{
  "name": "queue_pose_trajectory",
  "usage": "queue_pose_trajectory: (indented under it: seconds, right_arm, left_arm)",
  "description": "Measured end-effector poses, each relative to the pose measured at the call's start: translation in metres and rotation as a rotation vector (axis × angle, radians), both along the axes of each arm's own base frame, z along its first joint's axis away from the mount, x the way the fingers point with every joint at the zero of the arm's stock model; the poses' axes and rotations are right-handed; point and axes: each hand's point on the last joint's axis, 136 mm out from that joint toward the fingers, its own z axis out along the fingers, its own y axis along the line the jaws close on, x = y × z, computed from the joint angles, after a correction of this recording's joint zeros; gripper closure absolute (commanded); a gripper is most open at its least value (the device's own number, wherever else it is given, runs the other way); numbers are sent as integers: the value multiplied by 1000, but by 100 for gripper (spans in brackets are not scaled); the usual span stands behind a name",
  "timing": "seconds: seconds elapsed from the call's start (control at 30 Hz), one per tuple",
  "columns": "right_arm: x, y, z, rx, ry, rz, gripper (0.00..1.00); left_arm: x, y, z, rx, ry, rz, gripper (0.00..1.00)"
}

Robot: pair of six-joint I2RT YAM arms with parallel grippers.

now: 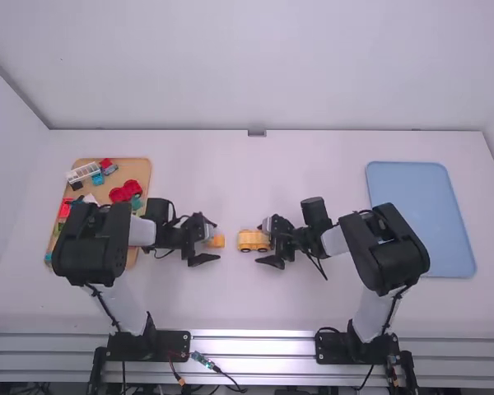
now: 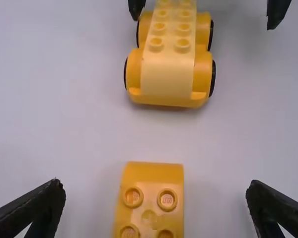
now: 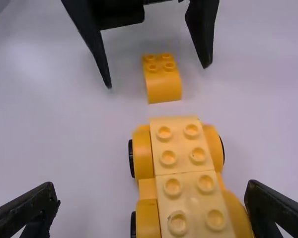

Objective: Assemble lego blocks to make yellow taxi

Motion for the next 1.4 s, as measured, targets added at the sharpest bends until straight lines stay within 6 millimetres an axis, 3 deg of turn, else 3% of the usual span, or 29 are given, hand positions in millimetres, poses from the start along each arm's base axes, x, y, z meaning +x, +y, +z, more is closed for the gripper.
queue_pose_trajectory:
  seconds: [0.07,0.17,0.4,0.73,1.33,1.4]
  right_arm:
    - [-1,0,0,3,2,4,1]
    - [-1,0,0,5,4,6,1]
    - [-2,0,0,5,7,6,1]
    - [-2,0,1,7,8,8,1]
    - [-2,0,1,6,9,8,1]
    - [-2,0,1,6,9,8,1]
  left_arm:
    - [0,0,1,4,10,-13,22]
    - [3,0,2,8,-6,-22,34]
    - [4,1,2,18,-26,-32,44]
    - [5,3,-2,41,-19,-20,47]
    - [8,7,-5,64,6,11,76]
    - [9,7,-5,64,0,13,83]
